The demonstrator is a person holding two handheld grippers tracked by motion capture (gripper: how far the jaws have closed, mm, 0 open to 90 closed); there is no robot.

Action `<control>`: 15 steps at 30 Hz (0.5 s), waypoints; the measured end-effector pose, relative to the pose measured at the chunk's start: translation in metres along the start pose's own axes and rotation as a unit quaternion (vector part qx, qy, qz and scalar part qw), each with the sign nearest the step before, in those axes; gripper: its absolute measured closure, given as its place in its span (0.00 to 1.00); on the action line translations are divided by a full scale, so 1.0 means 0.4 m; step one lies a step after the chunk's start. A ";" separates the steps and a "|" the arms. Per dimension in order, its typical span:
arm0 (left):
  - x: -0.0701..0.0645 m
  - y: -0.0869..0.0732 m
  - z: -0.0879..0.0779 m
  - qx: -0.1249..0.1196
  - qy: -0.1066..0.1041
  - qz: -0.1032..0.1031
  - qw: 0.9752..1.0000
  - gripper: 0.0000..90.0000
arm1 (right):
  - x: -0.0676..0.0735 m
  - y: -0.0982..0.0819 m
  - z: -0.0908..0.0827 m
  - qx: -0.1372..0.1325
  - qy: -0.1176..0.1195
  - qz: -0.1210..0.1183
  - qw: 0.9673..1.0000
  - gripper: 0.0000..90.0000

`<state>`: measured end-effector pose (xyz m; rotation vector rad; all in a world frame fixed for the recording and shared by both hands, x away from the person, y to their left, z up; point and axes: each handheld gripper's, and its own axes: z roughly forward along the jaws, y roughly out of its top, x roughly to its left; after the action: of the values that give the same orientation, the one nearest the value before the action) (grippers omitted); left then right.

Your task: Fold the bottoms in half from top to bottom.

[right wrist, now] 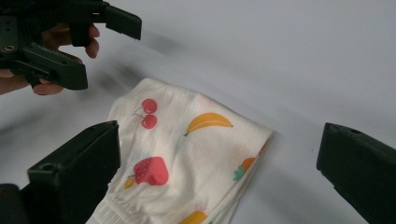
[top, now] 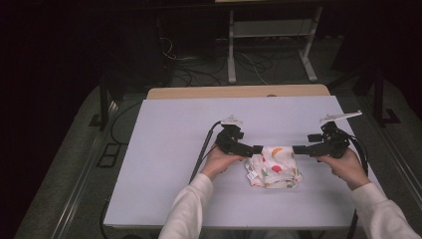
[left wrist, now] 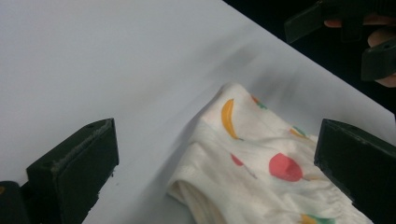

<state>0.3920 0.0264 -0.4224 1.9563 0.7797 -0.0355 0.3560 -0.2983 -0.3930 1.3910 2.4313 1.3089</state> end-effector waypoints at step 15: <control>0.039 -0.012 0.010 0.012 0.008 -0.022 1.000 0.00 | -0.043 -0.001 0.036 -0.001 -0.011 0.005 1.000 0.00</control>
<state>0.4030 0.0324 -0.4335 1.9645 0.8353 -0.0561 0.3722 -0.3018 -0.4085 1.4107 2.4127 1.2904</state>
